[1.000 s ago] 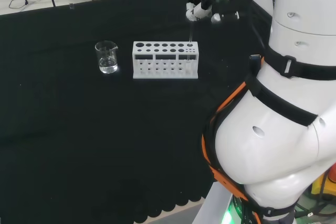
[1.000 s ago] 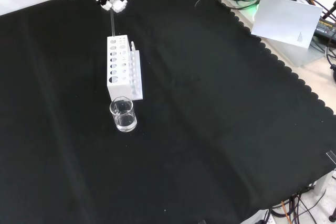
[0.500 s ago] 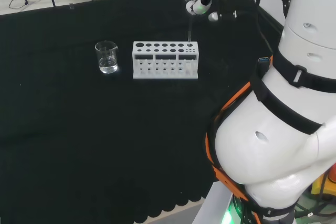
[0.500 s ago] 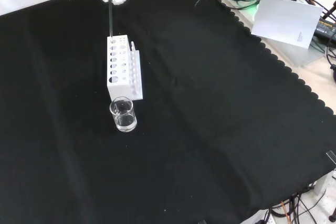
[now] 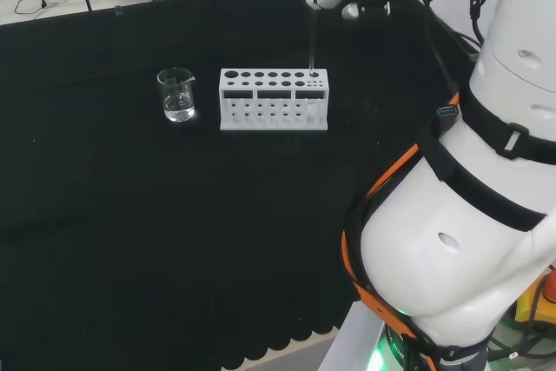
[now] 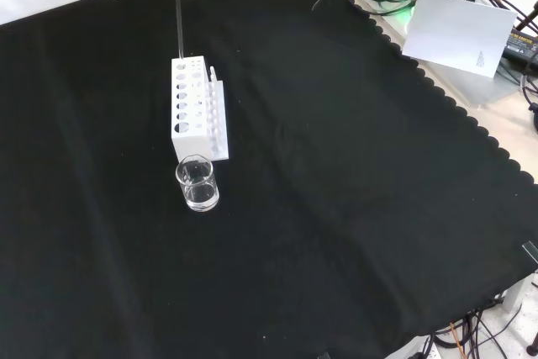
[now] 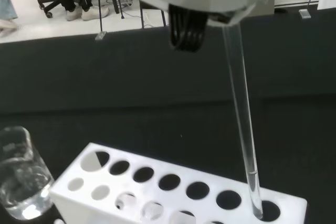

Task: Take the glass rod from the white test tube rack.

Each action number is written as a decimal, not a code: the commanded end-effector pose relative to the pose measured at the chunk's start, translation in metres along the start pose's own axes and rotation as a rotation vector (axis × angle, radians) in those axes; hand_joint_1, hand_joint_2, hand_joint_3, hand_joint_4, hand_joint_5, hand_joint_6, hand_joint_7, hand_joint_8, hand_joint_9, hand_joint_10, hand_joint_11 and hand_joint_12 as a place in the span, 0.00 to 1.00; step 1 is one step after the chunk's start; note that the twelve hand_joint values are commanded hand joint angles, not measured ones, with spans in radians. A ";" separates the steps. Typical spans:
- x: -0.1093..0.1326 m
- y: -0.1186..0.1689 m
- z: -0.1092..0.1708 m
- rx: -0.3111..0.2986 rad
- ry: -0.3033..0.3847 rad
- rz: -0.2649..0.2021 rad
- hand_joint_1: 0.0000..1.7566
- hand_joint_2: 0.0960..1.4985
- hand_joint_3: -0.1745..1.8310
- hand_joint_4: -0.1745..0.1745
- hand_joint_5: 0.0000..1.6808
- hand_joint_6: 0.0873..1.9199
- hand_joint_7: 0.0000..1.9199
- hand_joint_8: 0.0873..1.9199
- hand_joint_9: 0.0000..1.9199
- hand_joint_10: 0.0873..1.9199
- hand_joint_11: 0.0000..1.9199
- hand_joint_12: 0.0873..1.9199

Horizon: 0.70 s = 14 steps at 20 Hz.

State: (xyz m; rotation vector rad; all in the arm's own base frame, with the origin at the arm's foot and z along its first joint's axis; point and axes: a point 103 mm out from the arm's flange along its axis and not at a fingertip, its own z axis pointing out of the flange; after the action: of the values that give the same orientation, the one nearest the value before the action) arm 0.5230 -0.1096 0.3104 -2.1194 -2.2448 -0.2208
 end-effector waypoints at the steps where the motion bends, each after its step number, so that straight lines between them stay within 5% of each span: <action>1: 0.011 -0.023 -0.075 0.000 -0.016 0.030 0.75 0.34 0.54 0.00 0.64 0.44 0.66 0.52 0.85 0.44 0.74 0.57; 14: 0.031 -0.024 -0.117 -0.039 -0.006 -0.036 0.75 0.34 0.54 0.00 0.64 0.44 0.67 0.52 0.85 0.44 0.75 0.57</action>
State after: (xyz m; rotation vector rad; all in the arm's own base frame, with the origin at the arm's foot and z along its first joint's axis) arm 0.4899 -0.1037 0.4215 -2.1283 -2.2789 -0.2629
